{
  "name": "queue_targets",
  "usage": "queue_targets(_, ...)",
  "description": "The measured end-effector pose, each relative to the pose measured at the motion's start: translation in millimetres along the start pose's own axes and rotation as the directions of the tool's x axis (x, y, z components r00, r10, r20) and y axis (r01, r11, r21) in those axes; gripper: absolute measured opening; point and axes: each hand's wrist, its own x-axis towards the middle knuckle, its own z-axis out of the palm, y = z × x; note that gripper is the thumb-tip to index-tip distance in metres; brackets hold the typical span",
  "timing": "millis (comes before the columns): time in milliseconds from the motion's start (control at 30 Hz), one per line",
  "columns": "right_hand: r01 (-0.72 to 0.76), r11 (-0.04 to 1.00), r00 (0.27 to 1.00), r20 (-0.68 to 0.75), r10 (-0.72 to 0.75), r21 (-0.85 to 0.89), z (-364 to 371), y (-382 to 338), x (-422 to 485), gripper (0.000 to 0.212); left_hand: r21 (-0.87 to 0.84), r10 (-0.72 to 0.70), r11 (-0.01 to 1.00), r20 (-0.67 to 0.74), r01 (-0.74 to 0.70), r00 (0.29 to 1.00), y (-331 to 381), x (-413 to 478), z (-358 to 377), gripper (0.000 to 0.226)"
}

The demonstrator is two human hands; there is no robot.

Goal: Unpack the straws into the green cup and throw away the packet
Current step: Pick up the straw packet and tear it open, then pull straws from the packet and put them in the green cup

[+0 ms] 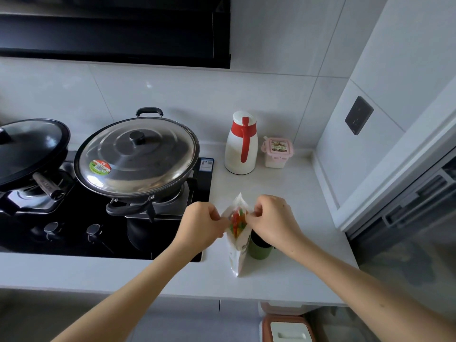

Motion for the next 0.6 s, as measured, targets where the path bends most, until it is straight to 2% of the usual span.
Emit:
queue_targets(100,0.035,0.992,0.999,-0.011,-0.036,-0.119,-5.5,7.1,-4.0,0.025,0.208,0.051,0.977,-0.047,-0.040,0.998,-5.4,-4.9,-11.0,0.023)
queue_targets(167,0.076,0.974,0.997,0.007,-0.077,-0.215,-4.5,8.1,-7.3,0.025,0.382,0.109,0.920,-0.025,-0.092,0.994,-5.3,-8.7,-12.2,0.023)
queue_targets(233,0.073,0.978,0.997,0.029,-0.068,-0.194,-1.0,8.1,-6.7,0.025,0.418,0.146,0.898,0.006,-0.135,0.989,-4.4,-7.3,-11.4,0.022)
queue_targets(333,-0.029,0.999,0.997,0.068,0.027,0.031,-4.5,7.8,1.7,0.016,0.216,0.177,0.957,0.086,-0.191,0.981,-5.6,1.8,-9.1,0.026)
queue_targets(400,-0.083,0.990,0.991,0.110,0.071,0.111,-8.3,7.8,2.7,0.018,0.067,0.178,0.979,0.184,-0.193,0.967,-7.1,4.9,-3.1,0.051)
queue_targets(533,-0.083,0.993,0.992,0.104,0.074,0.084,-3.3,8.0,-0.6,0.014,-0.254,0.221,0.960,0.418,-0.120,0.881,-0.2,-2.0,11.3,0.087)
queue_targets(600,-0.063,0.996,0.996,0.065,0.059,0.063,-3.7,7.8,-1.3,0.013,-0.314,0.268,0.942,0.502,-0.116,0.823,0.7,-3.9,15.1,0.110)
